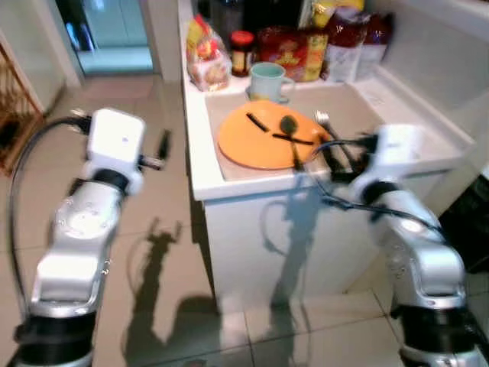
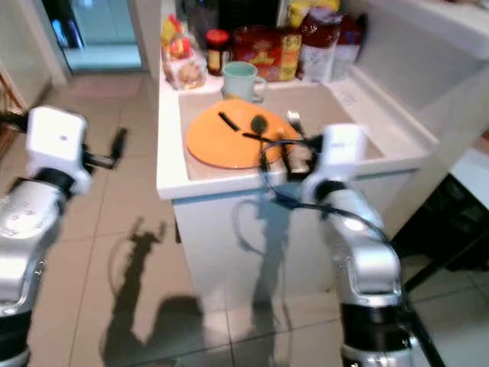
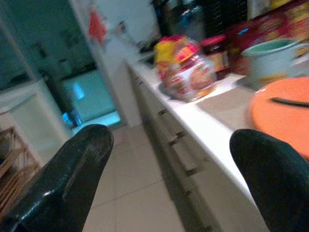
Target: Setting the table
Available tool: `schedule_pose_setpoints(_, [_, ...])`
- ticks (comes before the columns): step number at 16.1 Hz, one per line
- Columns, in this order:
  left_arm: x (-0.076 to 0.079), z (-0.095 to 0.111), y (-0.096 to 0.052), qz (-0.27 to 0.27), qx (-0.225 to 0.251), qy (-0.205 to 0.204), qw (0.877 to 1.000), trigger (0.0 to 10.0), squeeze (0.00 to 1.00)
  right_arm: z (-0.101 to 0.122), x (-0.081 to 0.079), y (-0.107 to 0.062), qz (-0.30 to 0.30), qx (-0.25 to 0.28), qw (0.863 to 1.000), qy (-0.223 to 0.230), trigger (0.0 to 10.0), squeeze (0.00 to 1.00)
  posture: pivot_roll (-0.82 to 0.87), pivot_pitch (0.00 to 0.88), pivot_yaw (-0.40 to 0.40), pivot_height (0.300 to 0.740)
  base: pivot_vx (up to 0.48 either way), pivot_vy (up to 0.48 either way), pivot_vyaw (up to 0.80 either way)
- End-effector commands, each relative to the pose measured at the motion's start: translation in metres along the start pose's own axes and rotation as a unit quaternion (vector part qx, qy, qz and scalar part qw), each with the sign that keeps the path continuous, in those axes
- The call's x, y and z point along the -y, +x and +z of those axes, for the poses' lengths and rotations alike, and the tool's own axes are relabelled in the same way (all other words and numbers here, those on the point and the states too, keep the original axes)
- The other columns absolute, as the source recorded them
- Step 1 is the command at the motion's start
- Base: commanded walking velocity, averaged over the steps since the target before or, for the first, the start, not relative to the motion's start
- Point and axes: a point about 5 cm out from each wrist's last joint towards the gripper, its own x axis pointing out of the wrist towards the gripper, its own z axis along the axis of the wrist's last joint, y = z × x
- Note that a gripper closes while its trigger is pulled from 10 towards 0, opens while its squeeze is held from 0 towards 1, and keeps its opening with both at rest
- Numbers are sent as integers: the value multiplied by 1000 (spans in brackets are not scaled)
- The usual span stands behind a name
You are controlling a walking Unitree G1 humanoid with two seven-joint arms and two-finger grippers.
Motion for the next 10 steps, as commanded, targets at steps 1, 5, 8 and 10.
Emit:
schedule_pose_setpoints(1, [6, 5, 1, -12, 11, 0, 1000, 10000, 0, 9, 17, 1, -22, 7, 1000, -17, 10000, 0, 57, 18, -4, 740, 364, 0, 0])
schedule_pose_setpoints(5, [11, 6, 1, -19, 13, -2, 1000, 10000, 0, 14, 29, 2, -29, 2, 999, -18, 10000, 0, 56, 20, -1, 740, 366, 0, -341])
schedule_pose_setpoints(8, [12, 7, 1, -23, 14, -3, 1000, 10000, 0, 13, 33, 2, -35, -5, 999, -19, 10000, 0, 55, 23, 1, 740, 358, 0, -710])
schedule_pose_setpoints(10, [16, 9, 0, -48, 17, 5, 999, 10000, 0, 9, 35, 2, -19, -36, 999, -28, 10000, 0, 56, 27, 4, 740, 142, 0, 0])
